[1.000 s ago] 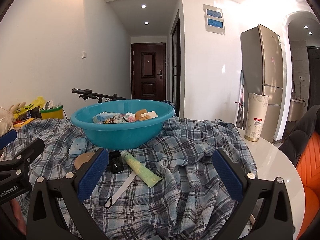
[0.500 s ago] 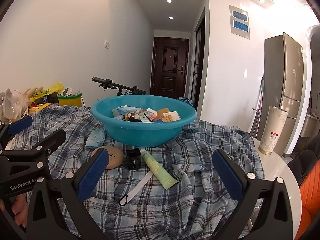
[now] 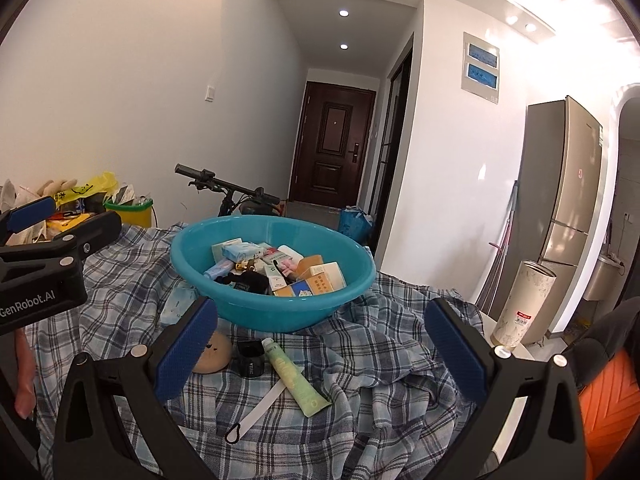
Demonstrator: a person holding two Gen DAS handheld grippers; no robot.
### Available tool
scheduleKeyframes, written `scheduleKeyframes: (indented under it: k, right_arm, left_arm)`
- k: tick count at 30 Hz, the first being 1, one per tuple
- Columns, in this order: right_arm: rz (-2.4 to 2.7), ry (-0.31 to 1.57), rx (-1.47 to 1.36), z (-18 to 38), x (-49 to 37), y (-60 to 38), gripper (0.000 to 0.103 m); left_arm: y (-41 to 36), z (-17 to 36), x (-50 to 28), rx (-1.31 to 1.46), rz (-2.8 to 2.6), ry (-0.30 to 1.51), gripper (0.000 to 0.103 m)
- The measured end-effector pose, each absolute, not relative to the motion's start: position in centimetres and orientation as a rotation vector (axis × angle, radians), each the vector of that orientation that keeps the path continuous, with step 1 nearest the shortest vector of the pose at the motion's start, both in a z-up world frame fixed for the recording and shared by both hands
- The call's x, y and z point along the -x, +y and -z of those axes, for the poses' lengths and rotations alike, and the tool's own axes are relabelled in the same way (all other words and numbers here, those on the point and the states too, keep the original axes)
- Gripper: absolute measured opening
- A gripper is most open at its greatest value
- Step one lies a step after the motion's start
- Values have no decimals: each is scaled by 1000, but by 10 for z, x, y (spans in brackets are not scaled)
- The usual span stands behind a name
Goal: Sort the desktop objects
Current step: 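Move the left gripper toward the tan wooden disc on the shirt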
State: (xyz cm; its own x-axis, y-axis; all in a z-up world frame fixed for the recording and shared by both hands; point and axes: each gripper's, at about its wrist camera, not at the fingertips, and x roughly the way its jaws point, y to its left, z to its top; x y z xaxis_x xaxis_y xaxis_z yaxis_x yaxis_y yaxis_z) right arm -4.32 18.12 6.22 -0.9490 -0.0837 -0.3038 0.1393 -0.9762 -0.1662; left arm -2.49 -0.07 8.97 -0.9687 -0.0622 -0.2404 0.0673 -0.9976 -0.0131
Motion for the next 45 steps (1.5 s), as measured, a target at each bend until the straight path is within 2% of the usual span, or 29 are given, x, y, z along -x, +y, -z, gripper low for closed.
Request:
scheduleKeyframes:
  k: [13,22,32,36,40,45]
  right_arm:
    - [2988,191,-386,-126,61,192,103]
    - [3018,164,-246,-182,63,199,103]
    - [2978,107,-243,-212,76,202,103]
    - [2949,92,-349,-206,90,202,103]
    - [2880,62,-539,-193,108,206,103]
    - [2873,73,-697,-172,123,210,103]
  left_arm:
    - [13,-160,44,-389,3114,10,103]
    - [9,-213,40,-211,3132,67,103]
    - [13,-240,39,-171,3120,2,103]
    - [10,-237,54,-338,3115,28,103]
    - [6,-222,82,-668,3148,111,103]
    - [12,-194,102,-876,3061,31,103]
